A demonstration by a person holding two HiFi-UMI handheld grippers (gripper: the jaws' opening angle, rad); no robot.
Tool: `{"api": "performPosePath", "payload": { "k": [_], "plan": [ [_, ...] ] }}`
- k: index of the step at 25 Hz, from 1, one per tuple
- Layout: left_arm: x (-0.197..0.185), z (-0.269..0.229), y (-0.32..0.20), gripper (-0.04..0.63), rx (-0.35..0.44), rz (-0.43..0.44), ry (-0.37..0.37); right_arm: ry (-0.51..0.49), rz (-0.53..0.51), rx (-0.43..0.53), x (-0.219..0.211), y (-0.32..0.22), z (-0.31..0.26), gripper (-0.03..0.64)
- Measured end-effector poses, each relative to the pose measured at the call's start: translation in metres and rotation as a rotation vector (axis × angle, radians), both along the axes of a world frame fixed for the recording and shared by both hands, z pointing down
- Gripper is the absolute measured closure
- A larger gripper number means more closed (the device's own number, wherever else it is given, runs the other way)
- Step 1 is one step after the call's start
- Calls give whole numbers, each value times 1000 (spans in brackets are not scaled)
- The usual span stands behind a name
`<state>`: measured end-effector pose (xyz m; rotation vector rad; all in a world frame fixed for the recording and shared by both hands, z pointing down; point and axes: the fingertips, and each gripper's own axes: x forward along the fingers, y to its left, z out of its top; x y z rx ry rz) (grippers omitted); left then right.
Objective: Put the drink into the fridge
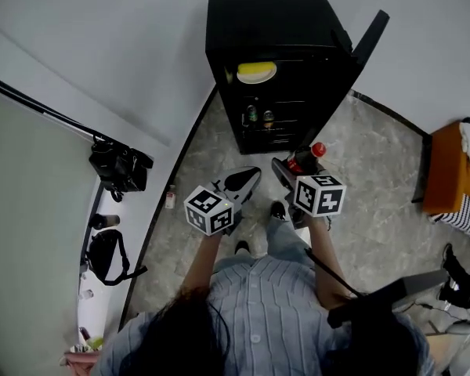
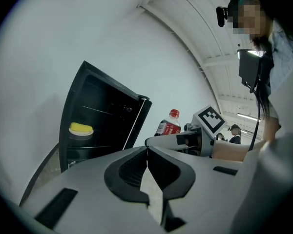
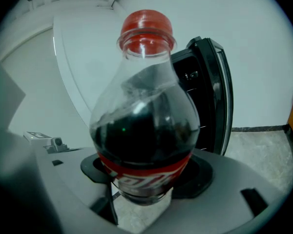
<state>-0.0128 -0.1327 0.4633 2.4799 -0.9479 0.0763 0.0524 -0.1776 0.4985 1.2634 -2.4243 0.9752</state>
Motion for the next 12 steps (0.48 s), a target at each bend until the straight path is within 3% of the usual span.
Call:
{"api": "performPosePath", "payload": {
  "k": [12],
  "plan": [
    [31, 29, -49, 586, -77, -50, -13, -5, -66, -92, 23, -55, 38, 313]
  ]
}}
